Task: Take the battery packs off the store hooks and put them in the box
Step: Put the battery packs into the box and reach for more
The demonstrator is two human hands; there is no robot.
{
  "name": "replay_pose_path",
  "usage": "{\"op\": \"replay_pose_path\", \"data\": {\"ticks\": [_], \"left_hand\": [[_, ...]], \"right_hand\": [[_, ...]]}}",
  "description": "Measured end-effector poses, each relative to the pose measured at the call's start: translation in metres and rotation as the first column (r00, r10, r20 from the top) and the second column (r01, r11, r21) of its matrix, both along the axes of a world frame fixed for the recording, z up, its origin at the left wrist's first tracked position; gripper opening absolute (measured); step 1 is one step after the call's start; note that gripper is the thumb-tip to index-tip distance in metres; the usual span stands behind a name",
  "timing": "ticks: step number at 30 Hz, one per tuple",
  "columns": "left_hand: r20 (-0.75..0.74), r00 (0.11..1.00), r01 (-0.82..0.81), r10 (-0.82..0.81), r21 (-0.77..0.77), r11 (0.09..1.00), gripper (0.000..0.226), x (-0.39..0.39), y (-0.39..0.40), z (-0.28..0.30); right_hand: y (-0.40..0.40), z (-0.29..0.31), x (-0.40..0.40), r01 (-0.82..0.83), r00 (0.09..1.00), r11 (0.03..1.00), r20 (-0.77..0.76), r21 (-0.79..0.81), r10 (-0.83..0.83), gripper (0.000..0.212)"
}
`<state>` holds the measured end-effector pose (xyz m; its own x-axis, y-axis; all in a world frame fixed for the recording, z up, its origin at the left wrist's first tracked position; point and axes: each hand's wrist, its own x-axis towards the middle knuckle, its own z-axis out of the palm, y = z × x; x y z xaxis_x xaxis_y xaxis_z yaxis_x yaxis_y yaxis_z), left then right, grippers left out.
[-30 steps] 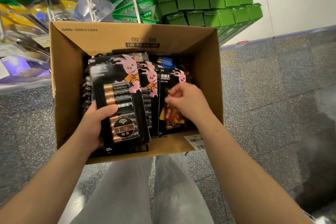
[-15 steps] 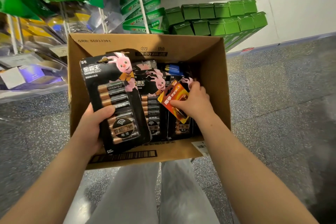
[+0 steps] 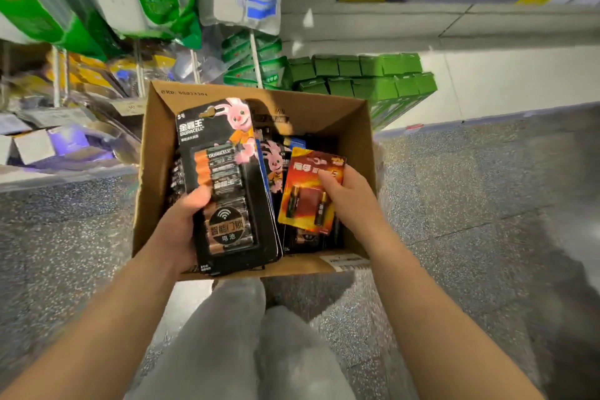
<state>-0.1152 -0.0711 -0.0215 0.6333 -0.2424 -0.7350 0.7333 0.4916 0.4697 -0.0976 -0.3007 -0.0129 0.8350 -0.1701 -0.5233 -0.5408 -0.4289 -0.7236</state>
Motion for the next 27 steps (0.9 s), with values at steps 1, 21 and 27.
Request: {"op": "replay_pose_path", "data": {"ticks": [1,21,27], "left_hand": [[0.004,0.998,-0.057,0.057,0.013,0.998,0.029,-0.003,-0.002,0.01],[0.943,0.327,-0.375,0.064,0.067,0.925,0.038,-0.007,0.031,0.456],[0.999,0.033,-0.428,0.032,-0.015,0.904,0.054,-0.008,0.06,0.579]], "right_hand": [[0.0,0.018,-0.001,0.02,0.999,0.999,0.042,0.039,-0.021,0.016],[0.062,0.482,-0.015,-0.194,0.622,0.921,0.768,0.339,-0.152,0.019],[0.098,0.589,-0.015,-0.238,0.408,0.939,0.903,0.247,-0.134,0.021]]}}
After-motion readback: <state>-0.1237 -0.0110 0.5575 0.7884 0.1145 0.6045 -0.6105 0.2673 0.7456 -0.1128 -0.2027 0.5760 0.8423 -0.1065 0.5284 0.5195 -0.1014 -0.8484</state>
